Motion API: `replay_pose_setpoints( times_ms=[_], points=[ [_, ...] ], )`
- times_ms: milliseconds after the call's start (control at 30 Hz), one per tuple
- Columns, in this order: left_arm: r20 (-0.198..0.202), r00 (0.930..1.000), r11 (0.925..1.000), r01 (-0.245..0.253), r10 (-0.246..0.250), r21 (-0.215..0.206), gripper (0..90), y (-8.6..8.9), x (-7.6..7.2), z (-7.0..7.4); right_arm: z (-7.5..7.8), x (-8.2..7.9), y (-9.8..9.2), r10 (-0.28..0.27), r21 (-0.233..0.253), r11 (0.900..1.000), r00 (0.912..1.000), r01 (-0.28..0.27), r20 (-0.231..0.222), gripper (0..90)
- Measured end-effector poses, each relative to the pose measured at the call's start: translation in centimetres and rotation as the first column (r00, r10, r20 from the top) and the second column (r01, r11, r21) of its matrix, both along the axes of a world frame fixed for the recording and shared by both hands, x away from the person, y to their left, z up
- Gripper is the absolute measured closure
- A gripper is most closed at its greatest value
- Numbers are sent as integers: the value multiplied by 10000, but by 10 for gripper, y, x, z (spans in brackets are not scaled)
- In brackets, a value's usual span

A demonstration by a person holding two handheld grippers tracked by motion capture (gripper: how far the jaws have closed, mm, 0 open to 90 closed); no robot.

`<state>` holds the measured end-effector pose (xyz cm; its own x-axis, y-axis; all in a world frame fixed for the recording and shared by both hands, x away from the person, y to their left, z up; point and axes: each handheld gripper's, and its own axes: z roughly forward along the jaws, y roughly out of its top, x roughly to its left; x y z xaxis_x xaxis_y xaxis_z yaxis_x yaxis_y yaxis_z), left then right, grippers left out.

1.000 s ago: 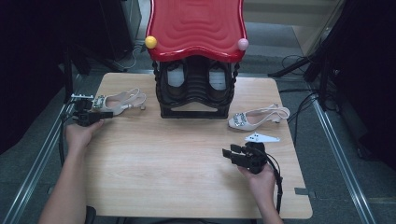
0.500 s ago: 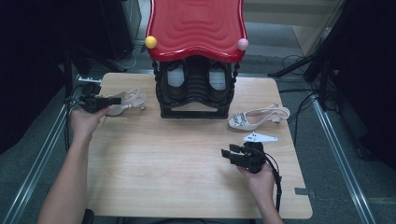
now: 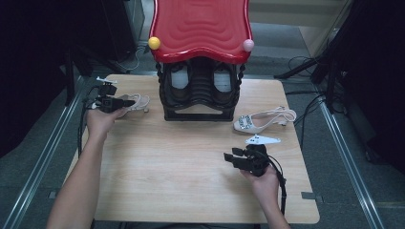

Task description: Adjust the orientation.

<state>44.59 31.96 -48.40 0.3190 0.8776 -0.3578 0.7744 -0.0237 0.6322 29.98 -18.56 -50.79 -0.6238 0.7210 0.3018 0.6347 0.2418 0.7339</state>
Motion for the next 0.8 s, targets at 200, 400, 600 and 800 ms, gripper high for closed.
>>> replay_pose_setpoints(
  times_ms=[200,400,600,800],
  points=[
    [-239,9997,9997,27,-21,236,892,7,-7,-9,-1,0,3,44,-51,10000,10000,-44,-41,528],
    [-383,9992,9991,95,-79,409,884,9,-11,-8,-2,1,4,117,14,9999,9999,-117,-109,525],
    [-484,9988,9980,149,-120,611,879,10,-15,-7,-1,4,5,124,142,9998,9999,-124,-38,529],
    [-689,9974,9953,276,-212,928,864,12,-18,-4,0,8,4,117,475,9988,9999,-114,-70,552]
  ],
)
